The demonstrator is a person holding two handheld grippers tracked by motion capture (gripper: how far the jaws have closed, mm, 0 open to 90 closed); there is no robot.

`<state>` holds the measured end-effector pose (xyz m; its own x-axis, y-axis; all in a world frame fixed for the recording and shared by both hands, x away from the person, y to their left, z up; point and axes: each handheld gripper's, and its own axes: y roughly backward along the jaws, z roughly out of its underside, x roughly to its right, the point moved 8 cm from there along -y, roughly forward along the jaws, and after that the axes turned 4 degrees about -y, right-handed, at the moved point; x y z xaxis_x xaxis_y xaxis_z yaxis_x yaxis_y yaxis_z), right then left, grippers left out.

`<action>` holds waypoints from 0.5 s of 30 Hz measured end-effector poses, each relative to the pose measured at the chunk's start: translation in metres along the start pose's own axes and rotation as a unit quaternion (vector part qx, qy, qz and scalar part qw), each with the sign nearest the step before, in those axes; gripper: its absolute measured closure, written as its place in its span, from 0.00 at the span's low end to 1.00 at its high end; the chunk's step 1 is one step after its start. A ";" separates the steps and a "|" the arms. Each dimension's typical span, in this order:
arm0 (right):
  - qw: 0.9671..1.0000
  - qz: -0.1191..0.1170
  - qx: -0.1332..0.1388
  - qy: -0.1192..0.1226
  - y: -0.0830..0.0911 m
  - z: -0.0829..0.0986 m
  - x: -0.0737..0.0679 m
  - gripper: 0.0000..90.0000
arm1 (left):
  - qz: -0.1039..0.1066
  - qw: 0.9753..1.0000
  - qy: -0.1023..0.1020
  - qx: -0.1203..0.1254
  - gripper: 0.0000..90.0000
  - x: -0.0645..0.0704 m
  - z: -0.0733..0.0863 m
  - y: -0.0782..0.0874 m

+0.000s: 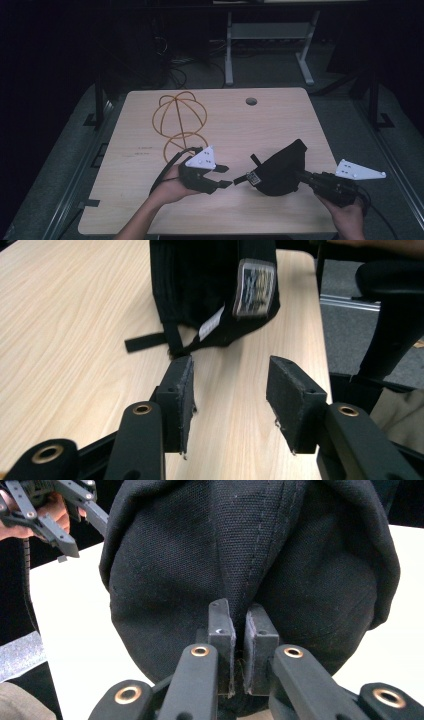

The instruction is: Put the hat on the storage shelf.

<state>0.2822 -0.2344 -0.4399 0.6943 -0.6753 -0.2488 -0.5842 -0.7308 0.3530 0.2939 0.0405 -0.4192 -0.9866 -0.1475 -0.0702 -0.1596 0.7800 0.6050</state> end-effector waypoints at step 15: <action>1.000 -0.002 -0.019 0.007 -0.005 -0.038 0.003 0.94 | -0.030 0.999 0.025 -0.008 0.49 0.001 0.049 0.009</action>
<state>0.3032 -0.2285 -0.4084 0.7035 -0.6699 -0.2372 -0.5642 -0.7294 0.3868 0.2899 0.0775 -0.4530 -0.9722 -0.2245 -0.0670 -0.2175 0.7588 0.6139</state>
